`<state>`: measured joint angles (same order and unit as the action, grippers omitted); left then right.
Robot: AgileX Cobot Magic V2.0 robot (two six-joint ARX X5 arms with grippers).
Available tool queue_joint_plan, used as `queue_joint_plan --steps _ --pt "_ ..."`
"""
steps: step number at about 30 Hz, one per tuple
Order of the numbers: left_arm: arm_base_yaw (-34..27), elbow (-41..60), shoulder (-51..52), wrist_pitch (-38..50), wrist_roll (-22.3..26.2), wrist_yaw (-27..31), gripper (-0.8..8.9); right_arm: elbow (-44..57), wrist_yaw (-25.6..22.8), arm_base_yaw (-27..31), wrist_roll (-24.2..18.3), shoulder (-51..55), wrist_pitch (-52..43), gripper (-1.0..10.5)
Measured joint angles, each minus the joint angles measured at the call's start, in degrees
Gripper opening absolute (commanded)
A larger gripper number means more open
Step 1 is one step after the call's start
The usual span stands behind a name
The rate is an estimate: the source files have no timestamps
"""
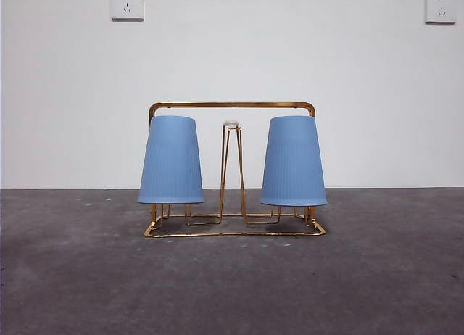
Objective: Pick up cup 1,put cup 1 in the cup rack,pick up cup 2,put cup 2 in the cup rack
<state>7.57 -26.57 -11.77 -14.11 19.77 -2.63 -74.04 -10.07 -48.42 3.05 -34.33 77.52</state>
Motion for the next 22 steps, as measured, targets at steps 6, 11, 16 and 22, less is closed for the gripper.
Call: queue_joint_plan --steps 6,11,16,22 --pt "-2.7 12.4 7.6 0.0 -2.7 0.0 -0.03 0.0 0.0 0.0 0.0 0.0 0.0 0.0" --pt "-3.3 19.1 10.1 0.0 -6.9 0.0 -0.03 0.0 0.0 0.0 0.0 0.0 0.0 0.0" --pt "-4.1 24.3 11.4 0.1 -11.0 0.0 -0.03 0.0 0.0 0.0 0.0 0.0 0.0 0.0" --pt "-4.3 24.5 11.4 1.7 -13.0 -0.2 -0.03 0.0 0.0 0.0 0.0 0.0 0.0 0.0"
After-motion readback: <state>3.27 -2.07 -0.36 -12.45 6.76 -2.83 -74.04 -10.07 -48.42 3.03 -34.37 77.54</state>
